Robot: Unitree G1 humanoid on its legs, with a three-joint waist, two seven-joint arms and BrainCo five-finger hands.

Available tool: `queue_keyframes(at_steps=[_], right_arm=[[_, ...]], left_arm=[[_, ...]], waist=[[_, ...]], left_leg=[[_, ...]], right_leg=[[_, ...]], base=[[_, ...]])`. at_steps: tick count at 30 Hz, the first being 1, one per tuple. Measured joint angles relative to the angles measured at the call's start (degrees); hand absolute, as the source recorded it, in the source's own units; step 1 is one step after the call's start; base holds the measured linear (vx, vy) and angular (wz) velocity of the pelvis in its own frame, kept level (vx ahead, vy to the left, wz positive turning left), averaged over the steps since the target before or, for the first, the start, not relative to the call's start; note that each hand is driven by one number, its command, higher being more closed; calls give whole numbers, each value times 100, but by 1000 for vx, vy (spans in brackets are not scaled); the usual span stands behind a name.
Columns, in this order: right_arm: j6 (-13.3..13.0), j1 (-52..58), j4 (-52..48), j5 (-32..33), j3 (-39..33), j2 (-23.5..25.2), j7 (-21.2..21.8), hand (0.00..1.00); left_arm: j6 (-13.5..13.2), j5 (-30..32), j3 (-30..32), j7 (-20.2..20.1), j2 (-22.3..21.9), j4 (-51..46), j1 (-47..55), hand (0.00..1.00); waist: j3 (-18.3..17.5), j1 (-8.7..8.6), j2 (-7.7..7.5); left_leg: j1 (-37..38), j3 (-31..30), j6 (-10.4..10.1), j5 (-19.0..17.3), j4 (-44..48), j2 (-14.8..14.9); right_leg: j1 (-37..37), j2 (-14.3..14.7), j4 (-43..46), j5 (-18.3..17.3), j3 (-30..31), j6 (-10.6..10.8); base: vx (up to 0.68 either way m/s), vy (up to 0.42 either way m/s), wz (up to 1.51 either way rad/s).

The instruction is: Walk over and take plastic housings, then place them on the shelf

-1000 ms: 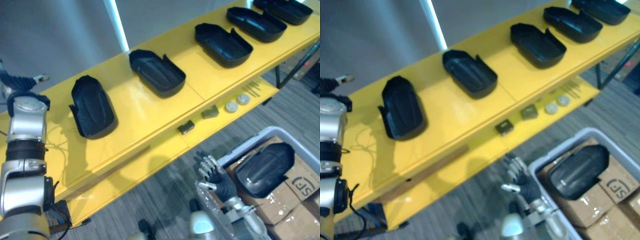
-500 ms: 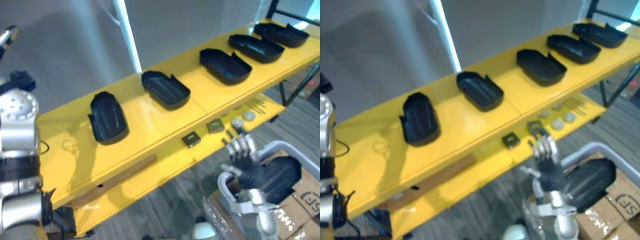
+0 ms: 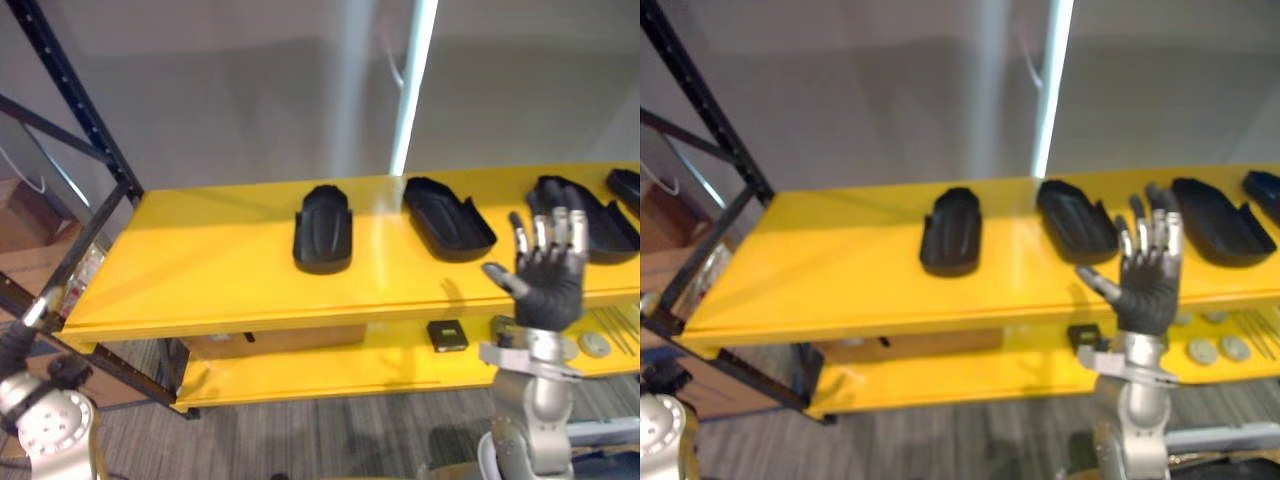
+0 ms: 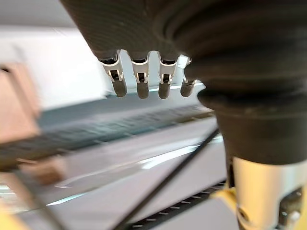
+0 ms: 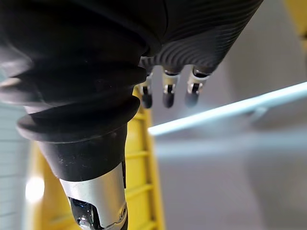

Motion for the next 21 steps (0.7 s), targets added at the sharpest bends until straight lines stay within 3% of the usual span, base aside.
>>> queue_keyframes(at_steps=[2,4,10,15,20,21], right_arm=[[41,2,248,0,151,31,-3,0],[138,1,490,-140,421,76,-108,0],[165,-59,986,-406,1232,176,-230,0],[193,-362,1283,-635,1793,150,-373,0],[197,-876,1586,-920,1849,146,-486,0],[239,-964,1597,-1211,1852,137,-517,0]], left_arm=[[-134,-65,1,36,-216,635,125,0],[-446,-53,-35,44,-440,1497,172,0],[-1095,-6,-394,2,-543,2993,158,0],[-1172,-5,-893,-93,-498,4322,53,0],[-1213,-48,-1137,-279,-506,5032,-20,0],[-1211,-55,-1146,-345,-504,5134,-54,0]], waist=[[2,39,-6],[32,87,-50],[181,111,-211],[304,121,-256],[523,143,-270],[588,147,-255]], left_leg=[[-6,-4,0,0,-24,2],[-12,-29,0,0,-24,3],[-101,-124,-1,17,-11,-23],[-188,-126,3,20,1,-30],[-192,-130,7,23,1,-32],[-190,-130,7,23,1,-34]], right_leg=[[-9,2,-4,-2,-7,1],[-13,2,-8,-7,-10,2],[-36,-21,-1,-22,-136,5],[-127,-29,2,-22,-118,7],[-129,-29,6,-25,-112,14],[-124,-31,8,-27,-111,17]], base=[[0,0,0],[0,0,0],[6,-4,9],[0,0,0],[0,0,0],[0,0,0]])
